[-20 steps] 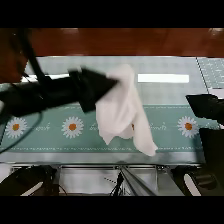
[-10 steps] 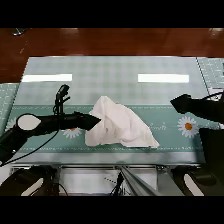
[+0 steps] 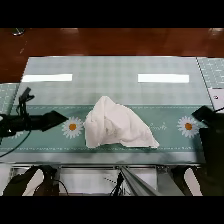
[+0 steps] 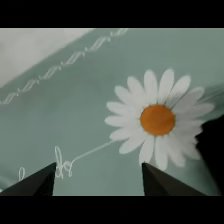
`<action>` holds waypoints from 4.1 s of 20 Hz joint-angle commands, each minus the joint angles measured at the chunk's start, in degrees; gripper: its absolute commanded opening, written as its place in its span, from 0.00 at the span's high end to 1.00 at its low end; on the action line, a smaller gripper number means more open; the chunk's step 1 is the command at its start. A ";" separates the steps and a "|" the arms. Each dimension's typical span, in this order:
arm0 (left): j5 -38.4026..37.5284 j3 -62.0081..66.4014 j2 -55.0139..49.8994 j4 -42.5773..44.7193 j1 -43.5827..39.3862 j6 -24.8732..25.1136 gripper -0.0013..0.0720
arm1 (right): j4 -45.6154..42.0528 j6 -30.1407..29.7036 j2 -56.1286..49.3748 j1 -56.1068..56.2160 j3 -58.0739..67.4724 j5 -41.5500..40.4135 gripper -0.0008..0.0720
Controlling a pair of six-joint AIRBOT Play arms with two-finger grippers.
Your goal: Fold the shirts.
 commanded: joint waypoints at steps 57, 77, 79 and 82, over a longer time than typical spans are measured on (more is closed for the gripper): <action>4.79 84.32 -0.28 2.86 2.51 -5.99 0.95 | -4.96 -3.98 -6.80 28.83 87.34 9.49 0.97; 4.57 13.03 15.69 12.55 -8.83 -5.49 0.95 | -16.92 5.92 6.54 28.83 29.05 13.29 0.97; 14.82 5.14 11.39 5.95 -11.87 0.61 0.95 | -16.65 5.99 -0.81 28.83 26.97 6.80 0.97; 28.22 4.24 0.76 5.22 -13.97 0.61 0.95 | -16.76 5.99 -14.62 28.13 29.31 -2.29 0.97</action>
